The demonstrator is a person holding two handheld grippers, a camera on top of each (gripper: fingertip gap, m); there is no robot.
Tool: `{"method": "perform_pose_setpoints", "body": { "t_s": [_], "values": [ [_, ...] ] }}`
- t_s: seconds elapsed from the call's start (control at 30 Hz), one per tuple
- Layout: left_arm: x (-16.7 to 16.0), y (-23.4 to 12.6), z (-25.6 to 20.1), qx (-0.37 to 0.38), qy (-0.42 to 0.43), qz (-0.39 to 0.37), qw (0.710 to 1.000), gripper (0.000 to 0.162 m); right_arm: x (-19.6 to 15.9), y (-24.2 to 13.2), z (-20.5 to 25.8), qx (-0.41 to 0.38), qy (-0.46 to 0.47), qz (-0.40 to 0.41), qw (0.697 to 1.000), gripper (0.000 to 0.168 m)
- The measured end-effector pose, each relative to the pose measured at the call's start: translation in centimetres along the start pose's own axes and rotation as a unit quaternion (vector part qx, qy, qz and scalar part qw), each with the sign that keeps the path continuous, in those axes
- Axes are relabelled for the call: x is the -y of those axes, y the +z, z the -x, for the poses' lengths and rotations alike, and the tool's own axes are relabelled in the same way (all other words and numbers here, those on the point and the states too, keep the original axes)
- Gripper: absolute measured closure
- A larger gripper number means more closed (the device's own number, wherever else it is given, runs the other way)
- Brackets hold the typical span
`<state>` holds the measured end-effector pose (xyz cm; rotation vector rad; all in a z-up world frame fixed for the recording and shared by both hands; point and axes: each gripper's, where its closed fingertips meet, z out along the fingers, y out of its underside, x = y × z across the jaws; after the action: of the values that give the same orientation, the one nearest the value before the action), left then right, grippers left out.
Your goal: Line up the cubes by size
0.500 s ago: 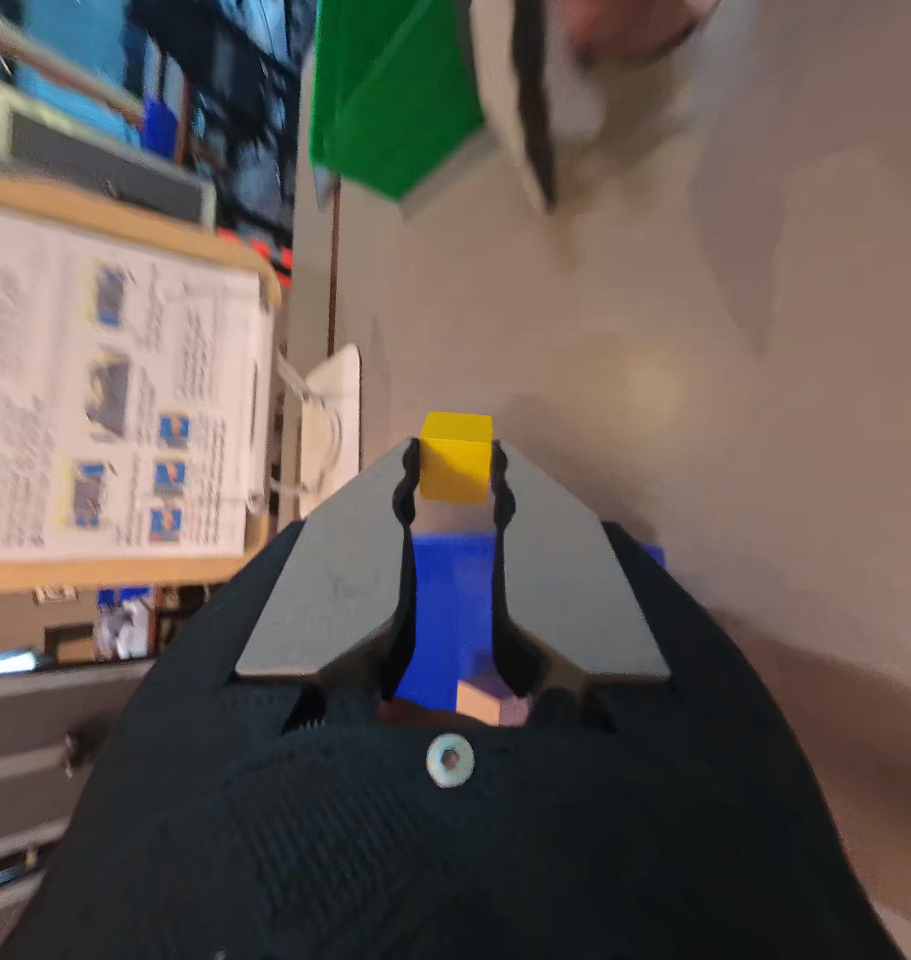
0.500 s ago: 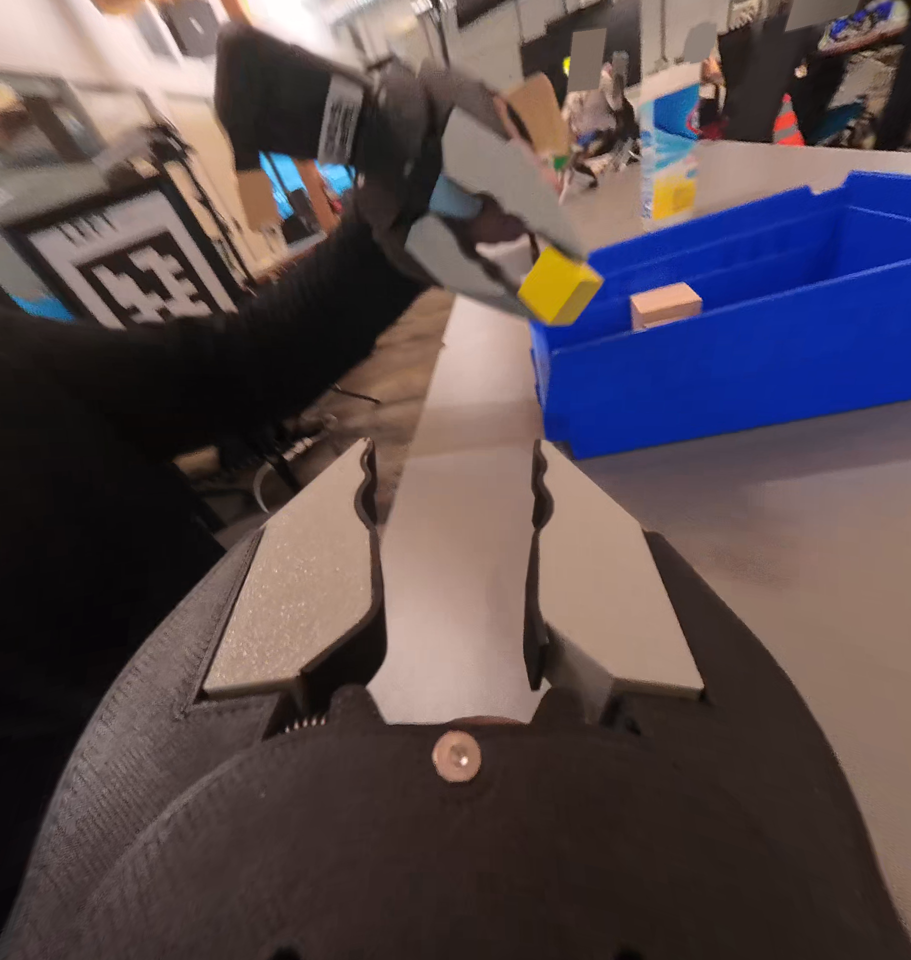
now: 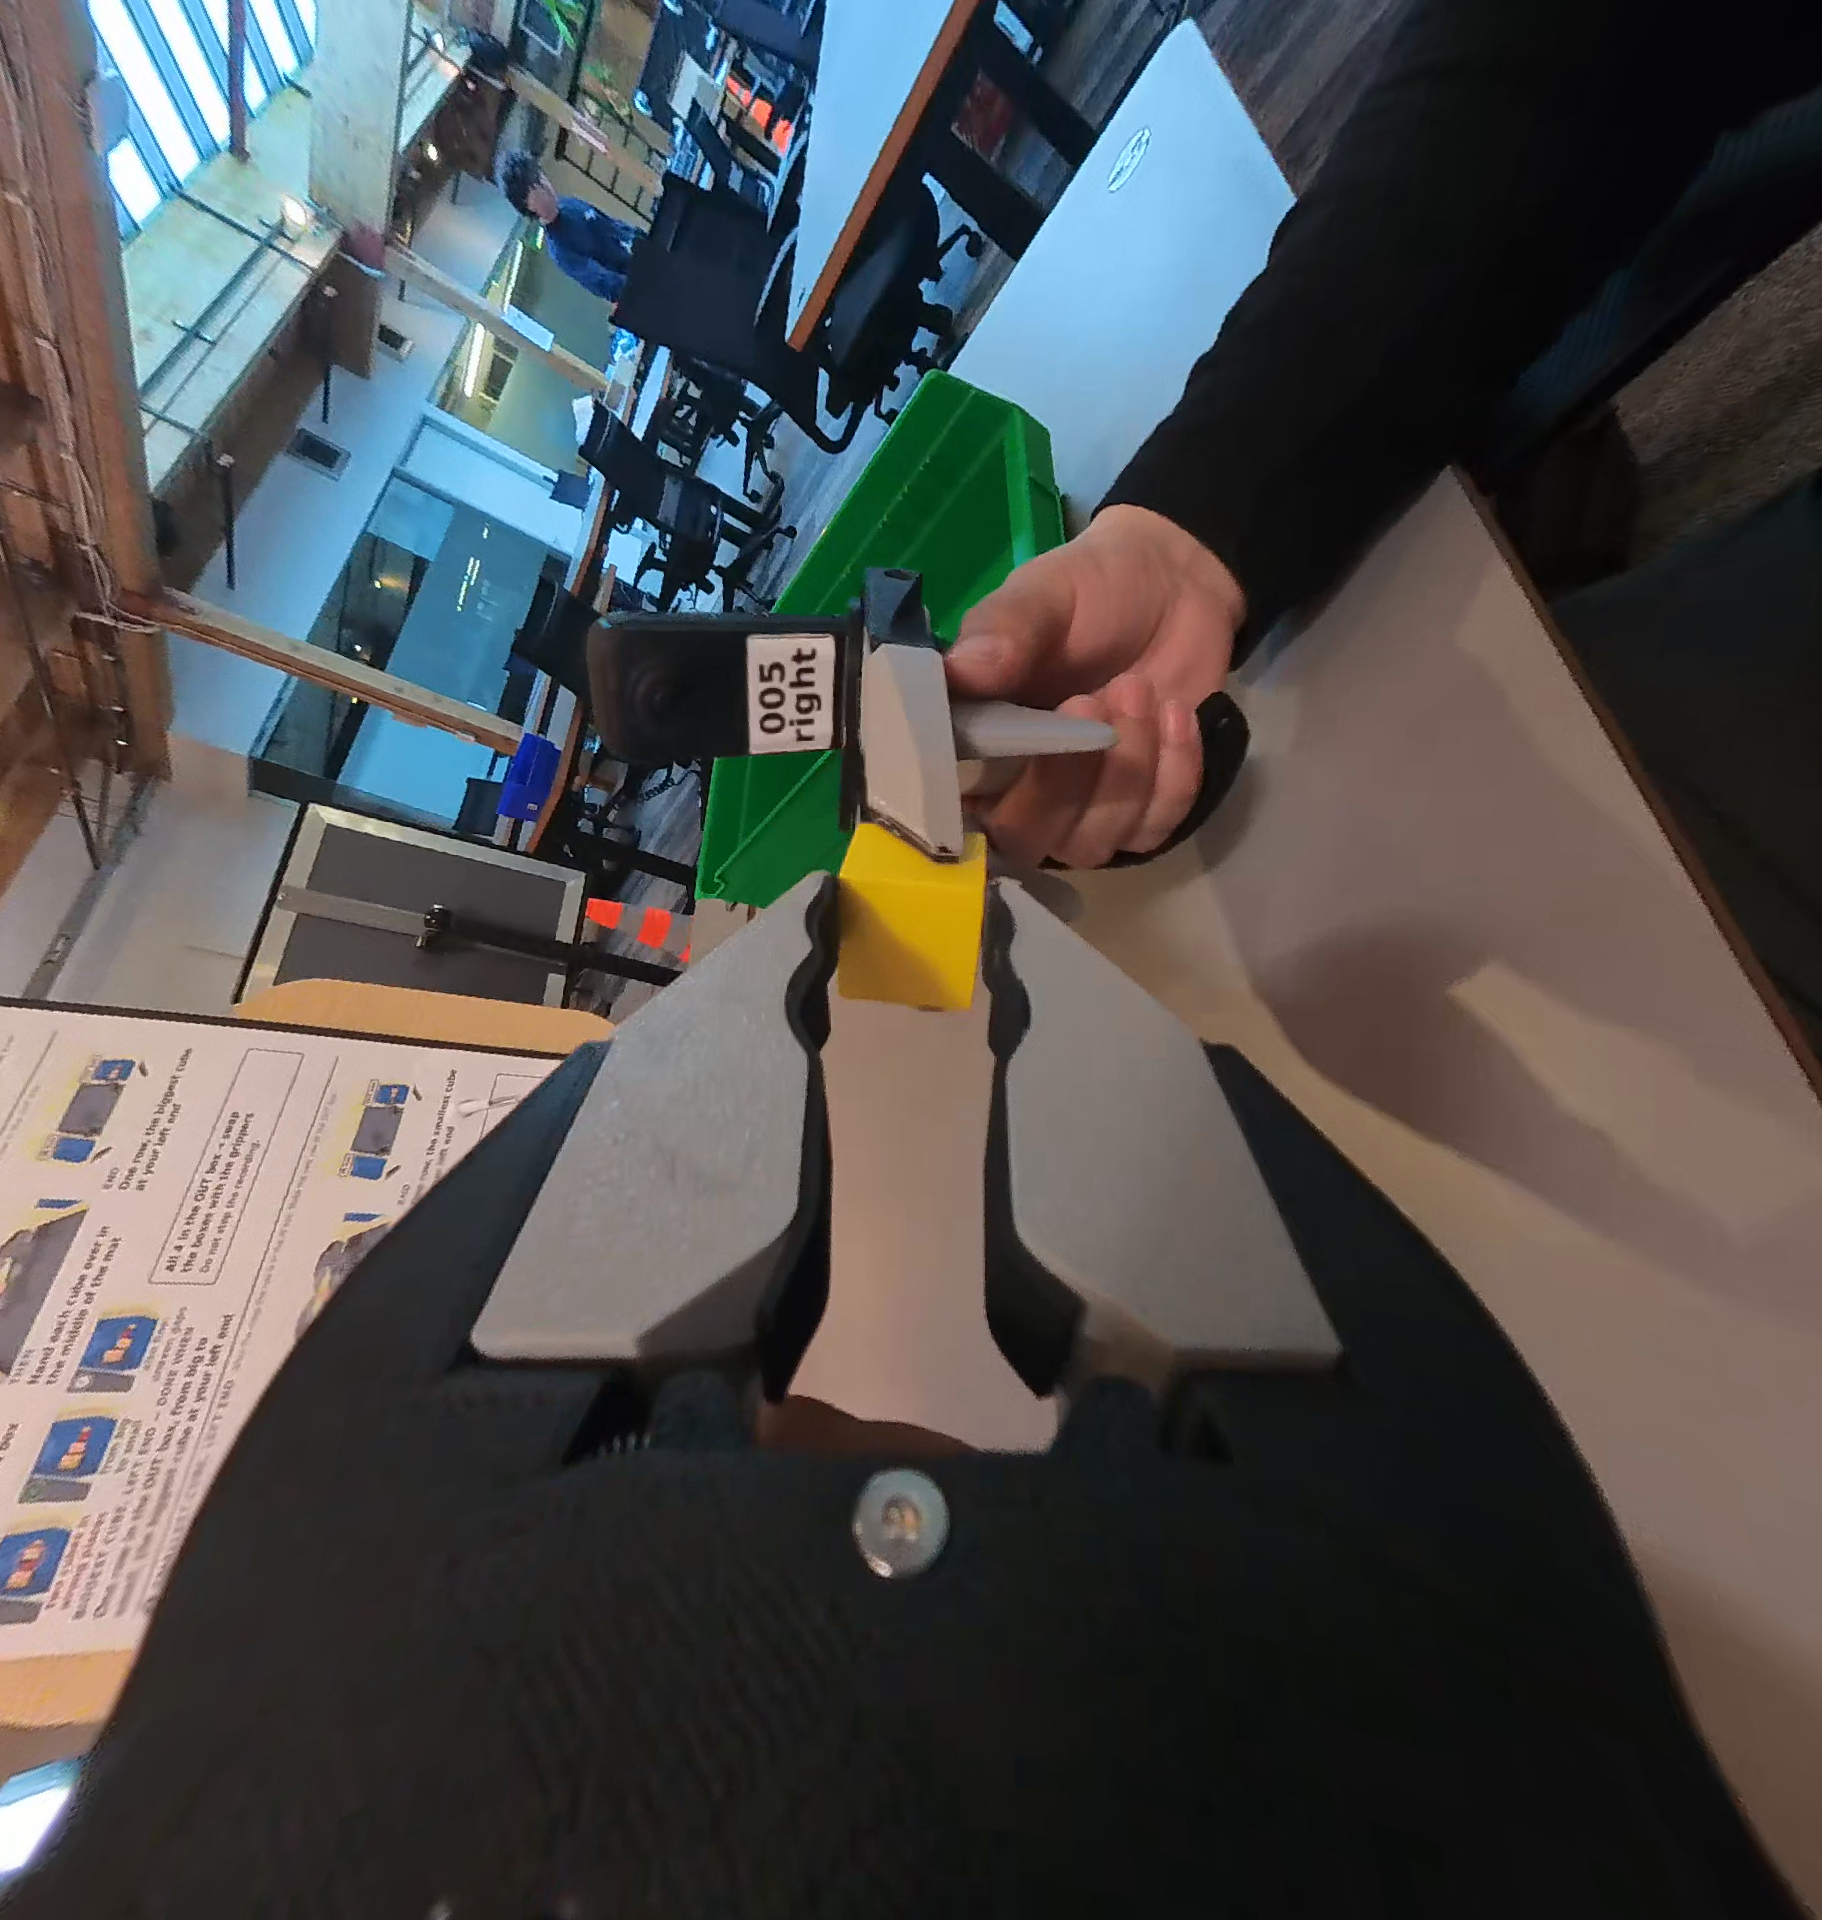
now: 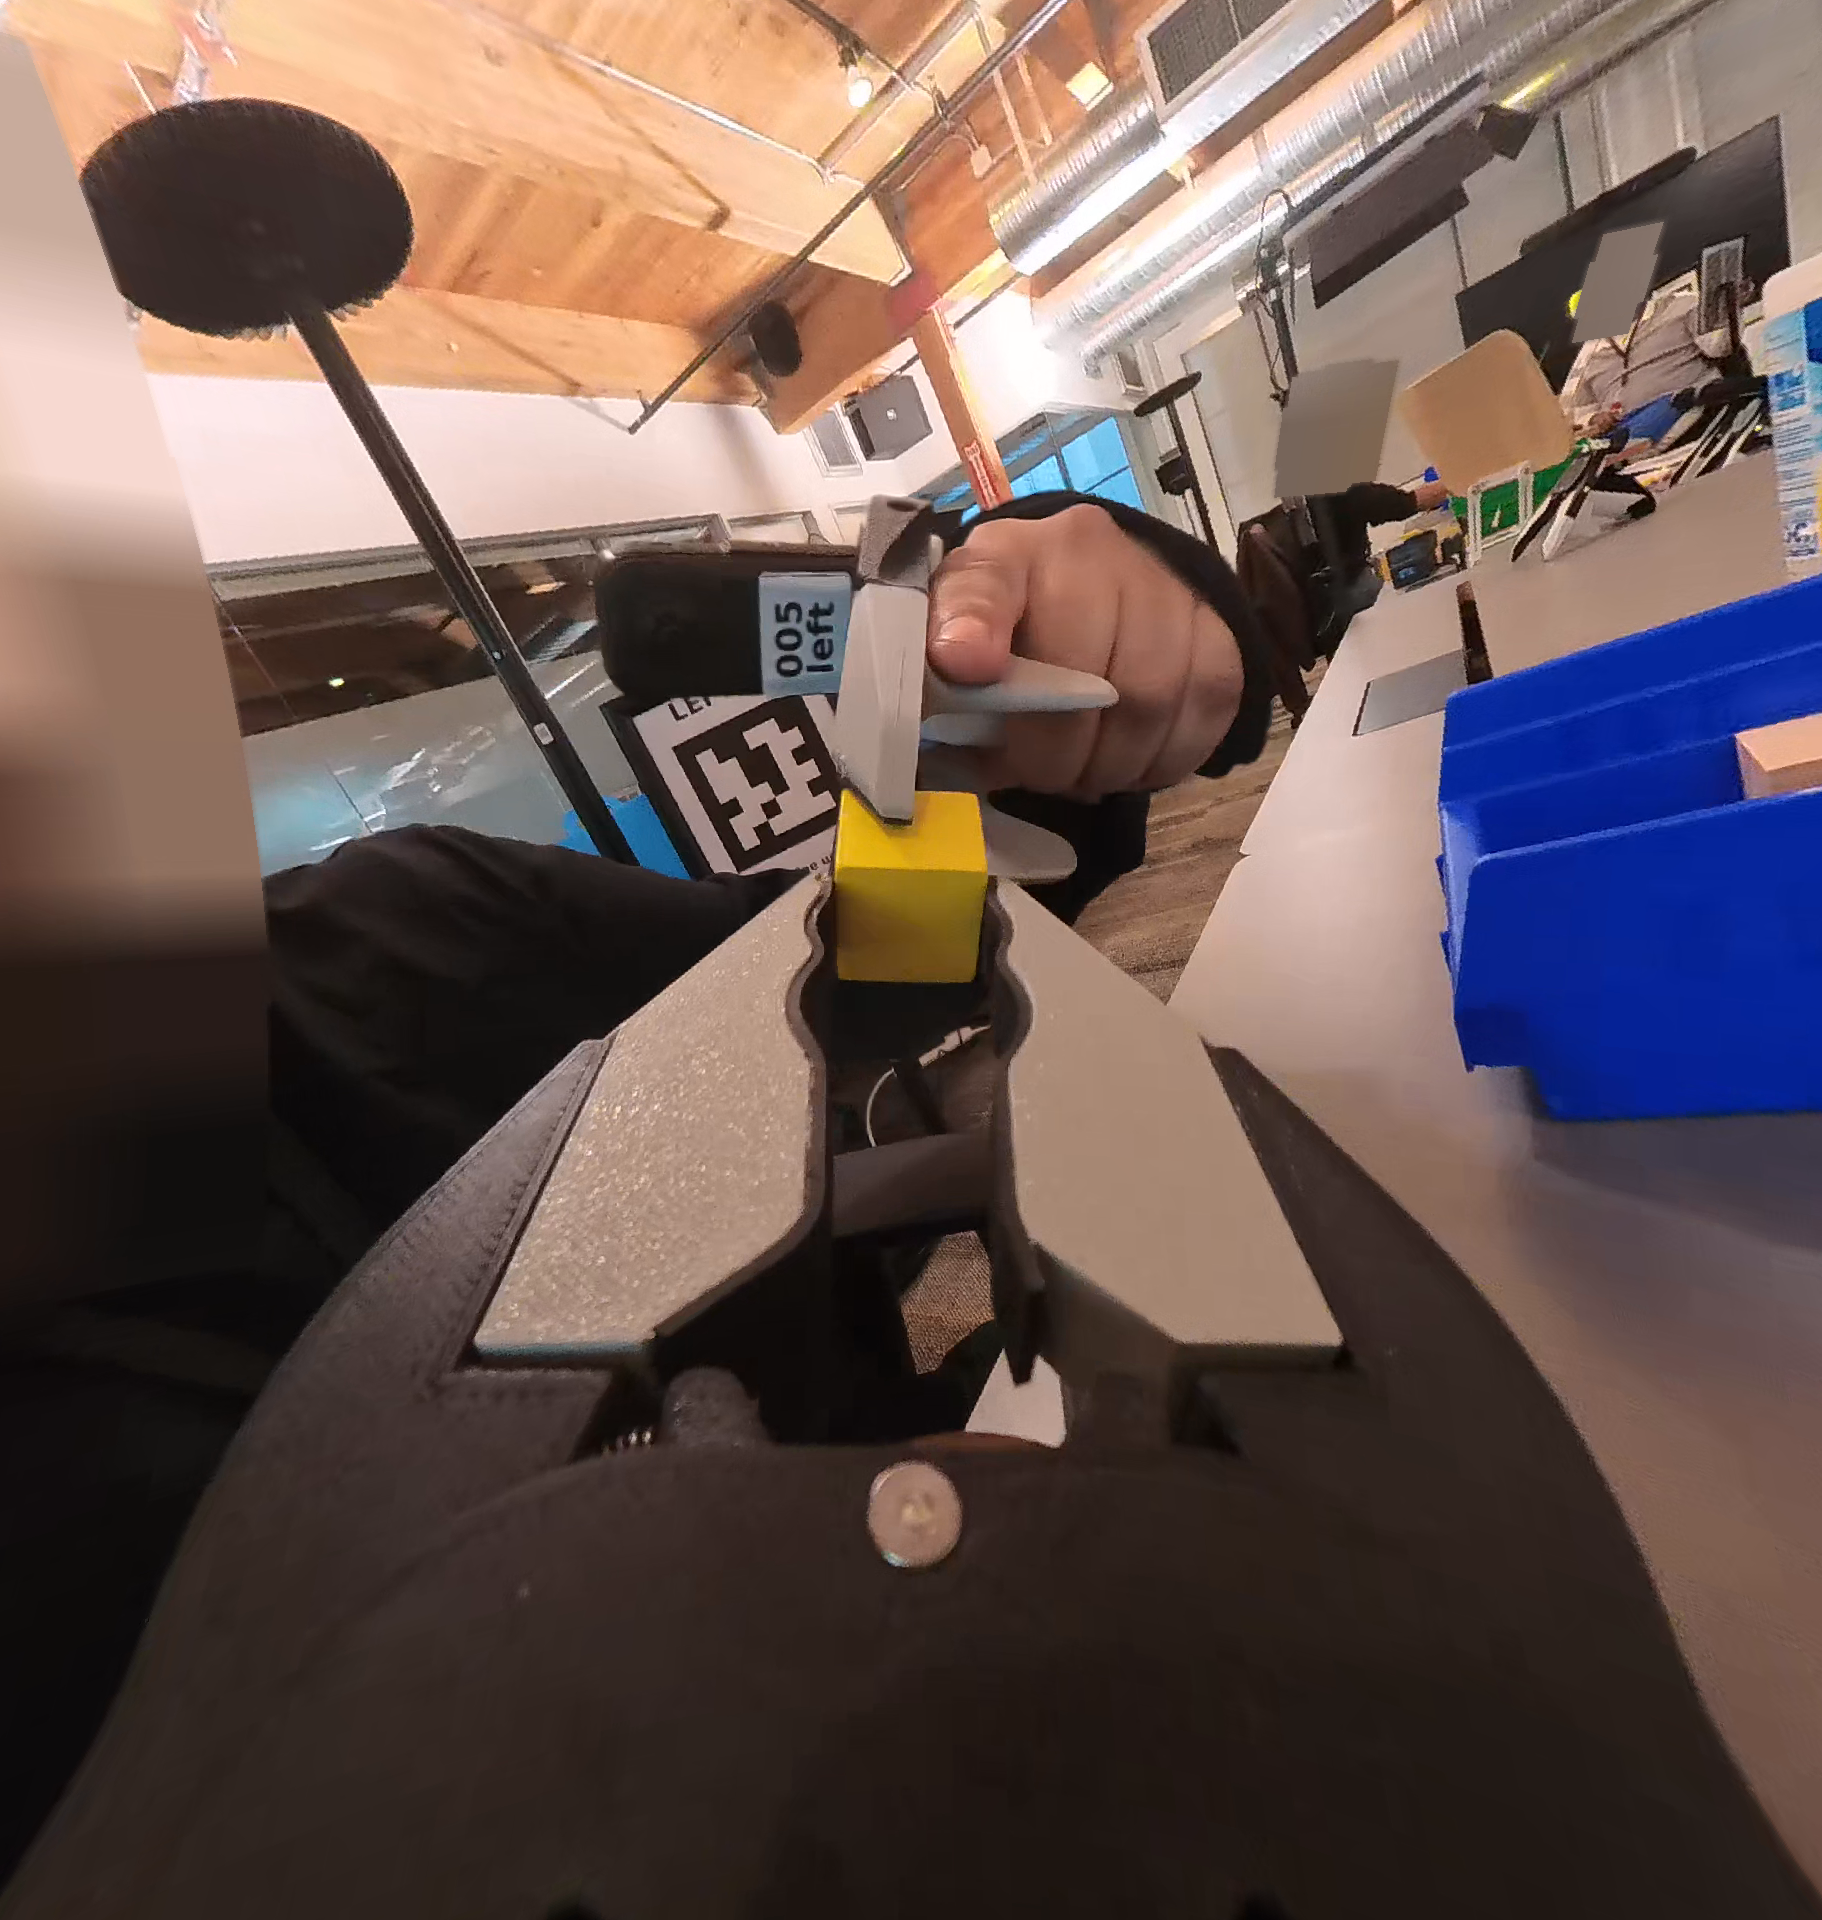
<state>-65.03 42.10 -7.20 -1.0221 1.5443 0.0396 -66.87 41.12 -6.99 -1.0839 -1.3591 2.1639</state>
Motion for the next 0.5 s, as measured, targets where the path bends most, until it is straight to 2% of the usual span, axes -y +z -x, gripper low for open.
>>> {"method": "perform_pose_setpoints", "body": {
  "t_s": [0.2,0.3,0.37,0.43,0.5],
  "values": [
    [-1.2,0.6,-0.1,-0.001,-0.067,0.015,0.998,0.135,0.1,-0.8,-1.2,-0.055,-0.014,0.010,0.998,0.144],
    [-1.5,-0.2,-0.4,0.016,-0.101,0.006,0.995,0.126,0.2,-1.5,-0.8,-0.101,-0.066,0.040,0.992,0.144],
    [-1.8,-1.2,-1.3,0.027,-0.116,0.002,0.993,0.134,1.0,-2.7,0.4,-0.135,-0.108,0.061,0.983,0.144],
    [-2.3,-2.3,-2.5,0.034,-0.132,0.001,0.991,0.140,2.1,-5.2,1.1,-0.205,-0.166,0.108,0.959,0.144],
    [-2.9,-3.3,-3.8,0.040,-0.144,0.006,0.989,0.144,3.7,-9.5,0.9,-0.307,-0.227,0.174,0.908,0.144]
  ]
}}
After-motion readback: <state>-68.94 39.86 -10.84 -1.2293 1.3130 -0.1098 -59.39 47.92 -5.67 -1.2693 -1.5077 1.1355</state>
